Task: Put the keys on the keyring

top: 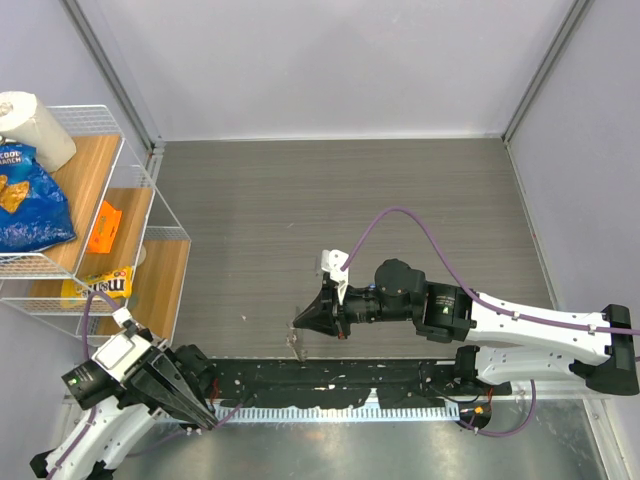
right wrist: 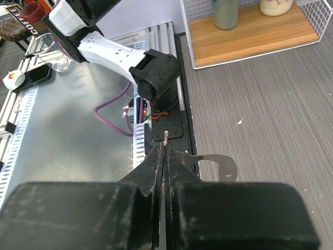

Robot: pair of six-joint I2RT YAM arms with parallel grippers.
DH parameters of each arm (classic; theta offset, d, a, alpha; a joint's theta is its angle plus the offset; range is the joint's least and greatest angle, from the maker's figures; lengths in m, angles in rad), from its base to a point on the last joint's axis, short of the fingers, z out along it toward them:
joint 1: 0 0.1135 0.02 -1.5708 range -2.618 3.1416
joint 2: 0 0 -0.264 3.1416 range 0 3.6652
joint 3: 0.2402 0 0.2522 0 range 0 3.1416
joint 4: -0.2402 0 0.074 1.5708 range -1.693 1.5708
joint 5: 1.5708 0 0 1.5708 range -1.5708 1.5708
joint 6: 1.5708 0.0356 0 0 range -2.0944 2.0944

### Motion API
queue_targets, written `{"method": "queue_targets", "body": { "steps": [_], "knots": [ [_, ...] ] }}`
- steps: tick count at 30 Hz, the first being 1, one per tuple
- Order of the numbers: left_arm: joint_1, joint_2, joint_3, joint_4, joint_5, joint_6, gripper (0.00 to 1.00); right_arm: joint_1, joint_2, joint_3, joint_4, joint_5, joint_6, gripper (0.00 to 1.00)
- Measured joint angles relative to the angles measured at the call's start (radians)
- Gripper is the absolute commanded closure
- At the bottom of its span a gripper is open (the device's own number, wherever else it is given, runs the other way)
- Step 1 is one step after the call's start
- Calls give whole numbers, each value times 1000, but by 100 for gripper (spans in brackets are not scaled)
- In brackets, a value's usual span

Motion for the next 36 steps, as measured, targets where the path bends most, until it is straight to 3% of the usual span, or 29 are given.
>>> {"method": "queue_targets", "body": {
  "steps": [11, 29, 33, 36],
  "knots": [
    [0, 0, 15, -49, 0, 31, 99, 2, 0, 1, 0, 0, 0, 95],
    [0, 0, 32, -147, -1, 84, 85, 5, 0, 1, 0, 0, 0, 95],
    [0, 0, 37, -167, -1, 97, 96, 5, 0, 1, 0, 0, 0, 95],
    [0, 0, 42, -179, -2, 107, 97, 6, 0, 1, 0, 0, 0, 95]
  ]
}}
